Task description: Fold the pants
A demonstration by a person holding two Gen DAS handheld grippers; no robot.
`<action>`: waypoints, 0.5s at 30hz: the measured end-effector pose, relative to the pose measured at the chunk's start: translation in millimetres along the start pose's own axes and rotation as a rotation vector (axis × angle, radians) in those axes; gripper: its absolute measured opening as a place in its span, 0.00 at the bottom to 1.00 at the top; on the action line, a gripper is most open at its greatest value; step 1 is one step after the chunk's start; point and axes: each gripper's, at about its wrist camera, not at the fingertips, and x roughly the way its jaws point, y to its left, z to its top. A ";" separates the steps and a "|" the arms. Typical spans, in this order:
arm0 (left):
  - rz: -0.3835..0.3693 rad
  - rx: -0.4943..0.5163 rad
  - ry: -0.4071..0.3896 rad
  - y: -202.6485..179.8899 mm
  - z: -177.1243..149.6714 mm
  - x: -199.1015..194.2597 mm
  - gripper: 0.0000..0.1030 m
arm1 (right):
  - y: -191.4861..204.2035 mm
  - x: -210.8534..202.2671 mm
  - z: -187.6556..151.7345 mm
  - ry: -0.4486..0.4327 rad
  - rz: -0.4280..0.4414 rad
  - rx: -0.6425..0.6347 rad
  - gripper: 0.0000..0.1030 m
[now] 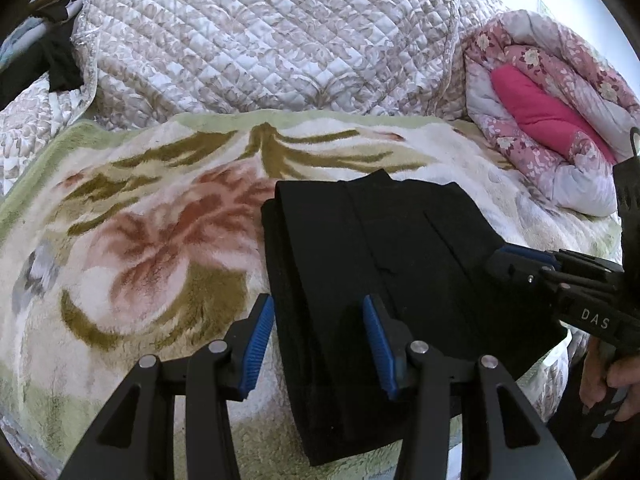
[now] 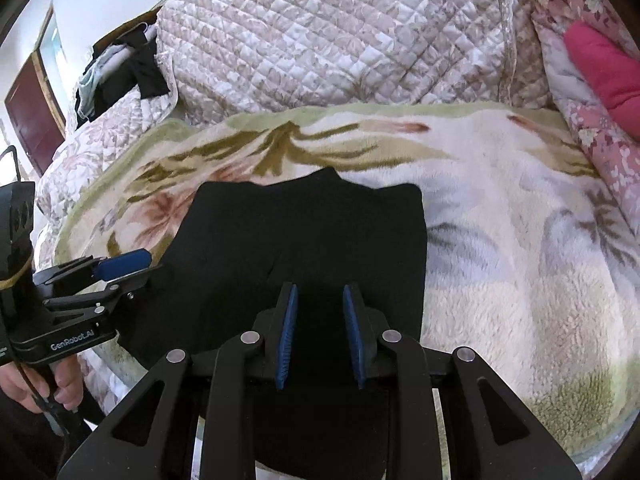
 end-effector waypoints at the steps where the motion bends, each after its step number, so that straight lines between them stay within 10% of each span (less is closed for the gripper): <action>1: -0.008 -0.007 -0.001 0.6 0.4 -1.0 0.48 | 0.0 0.4 0.3 -0.001 -0.003 0.000 0.23; 7: -0.010 -0.011 0.013 3.6 -0.8 4.1 0.49 | -6.2 4.1 -0.1 0.000 -0.020 0.023 0.44; 15: 0.030 -0.049 -0.006 17.1 4.7 -1.4 0.50 | -8.1 -6.9 2.5 -0.048 -0.047 0.025 0.45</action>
